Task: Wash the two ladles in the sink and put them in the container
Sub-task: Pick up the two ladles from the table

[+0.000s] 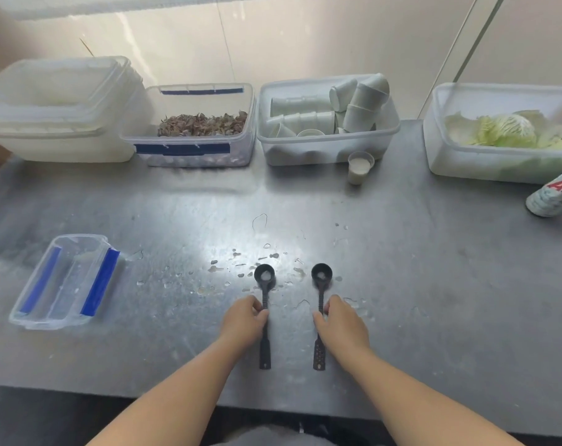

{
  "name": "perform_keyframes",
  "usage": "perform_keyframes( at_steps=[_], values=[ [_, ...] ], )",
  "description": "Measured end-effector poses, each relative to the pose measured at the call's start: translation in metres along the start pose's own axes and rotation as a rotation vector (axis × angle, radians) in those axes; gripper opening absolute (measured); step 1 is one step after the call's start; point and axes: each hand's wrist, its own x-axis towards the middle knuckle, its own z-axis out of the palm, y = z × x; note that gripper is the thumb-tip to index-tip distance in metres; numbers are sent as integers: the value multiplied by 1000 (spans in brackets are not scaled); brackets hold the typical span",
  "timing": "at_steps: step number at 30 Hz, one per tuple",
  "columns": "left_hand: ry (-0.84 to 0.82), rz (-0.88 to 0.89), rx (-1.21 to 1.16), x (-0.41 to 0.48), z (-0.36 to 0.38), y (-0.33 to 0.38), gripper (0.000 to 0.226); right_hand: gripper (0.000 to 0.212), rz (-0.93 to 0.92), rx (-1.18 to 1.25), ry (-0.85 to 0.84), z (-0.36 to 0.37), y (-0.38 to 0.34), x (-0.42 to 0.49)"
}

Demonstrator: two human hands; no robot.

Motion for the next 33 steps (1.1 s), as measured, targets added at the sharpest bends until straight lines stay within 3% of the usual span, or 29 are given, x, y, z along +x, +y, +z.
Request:
perform_keyframes(
  at_steps=[6,13,22,28,33],
  values=[
    [-23,-177,-321,13,0,1,19,21,88,48,24,4,-2,6],
    [-24,-186,-274,15,14,8,22,28,188,126,37,9,-5,13],
    [-74,-113,-243,12,10,0,23,29,182,246,-23,4,-1,16],
    [-175,-58,-416,0,-6,0,34,42,76,345,-50,-13,2,-1],
    [-222,79,-510,-23,-33,16,19,26,-2,515,-19,-40,-11,-34]
  ],
)
